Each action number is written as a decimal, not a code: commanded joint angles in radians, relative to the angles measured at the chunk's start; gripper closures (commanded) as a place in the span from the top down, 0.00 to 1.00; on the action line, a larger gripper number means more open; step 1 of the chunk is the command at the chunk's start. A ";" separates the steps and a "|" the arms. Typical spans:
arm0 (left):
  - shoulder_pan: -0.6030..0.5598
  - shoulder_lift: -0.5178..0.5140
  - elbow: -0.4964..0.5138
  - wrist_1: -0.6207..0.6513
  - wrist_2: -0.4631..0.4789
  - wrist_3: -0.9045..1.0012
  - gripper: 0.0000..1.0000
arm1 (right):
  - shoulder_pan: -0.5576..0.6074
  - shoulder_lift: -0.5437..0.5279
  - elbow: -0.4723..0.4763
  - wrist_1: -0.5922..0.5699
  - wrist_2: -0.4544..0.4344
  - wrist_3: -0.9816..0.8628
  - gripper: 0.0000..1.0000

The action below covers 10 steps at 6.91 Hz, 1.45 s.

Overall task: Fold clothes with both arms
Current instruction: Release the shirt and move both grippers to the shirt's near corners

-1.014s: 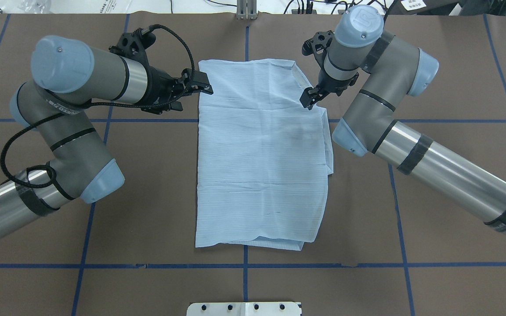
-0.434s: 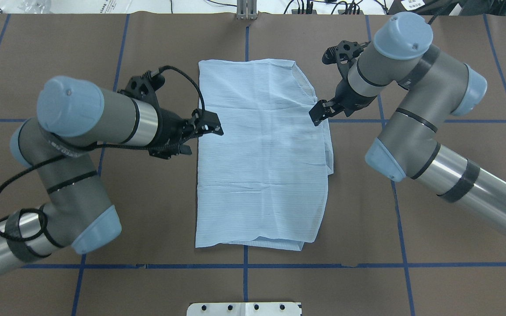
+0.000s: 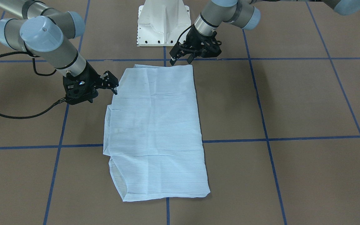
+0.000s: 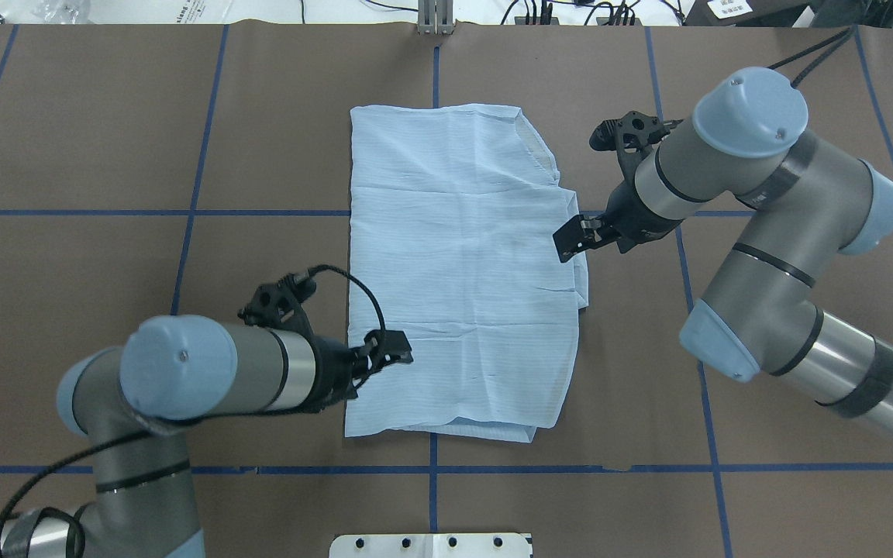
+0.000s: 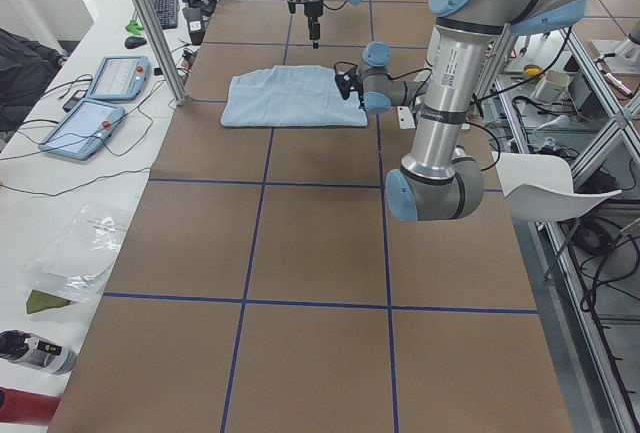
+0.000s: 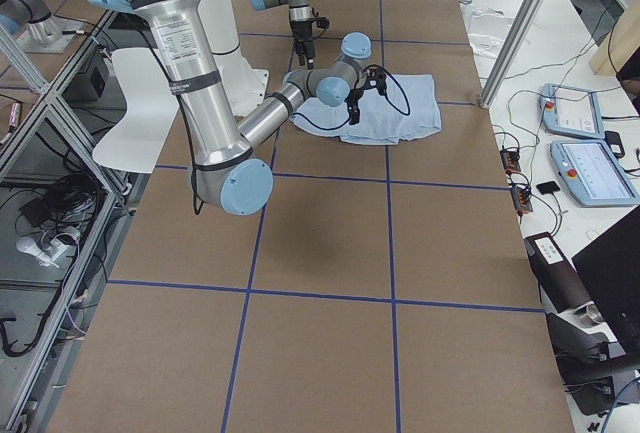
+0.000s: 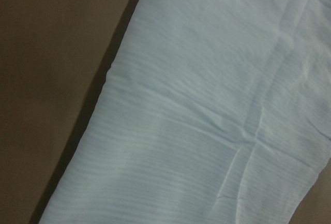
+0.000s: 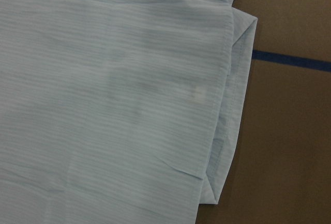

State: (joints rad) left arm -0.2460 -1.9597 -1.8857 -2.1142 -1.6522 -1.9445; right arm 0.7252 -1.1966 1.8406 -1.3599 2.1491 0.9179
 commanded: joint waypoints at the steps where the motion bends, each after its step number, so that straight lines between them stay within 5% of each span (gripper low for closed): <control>1: 0.066 0.030 0.013 0.007 0.058 -0.040 0.97 | -0.026 -0.021 0.040 0.001 -0.006 0.045 1.00; 6: 0.060 0.073 0.054 0.008 0.061 -0.028 0.90 | -0.035 -0.018 0.039 -0.004 -0.018 0.045 1.00; 10: 0.059 0.062 0.034 0.010 0.055 -0.030 0.74 | -0.035 -0.020 0.035 -0.005 -0.017 0.045 1.00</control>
State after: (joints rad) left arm -0.1857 -1.8965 -1.8372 -2.1062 -1.5937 -1.9748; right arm 0.6903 -1.2161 1.8764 -1.3647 2.1322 0.9633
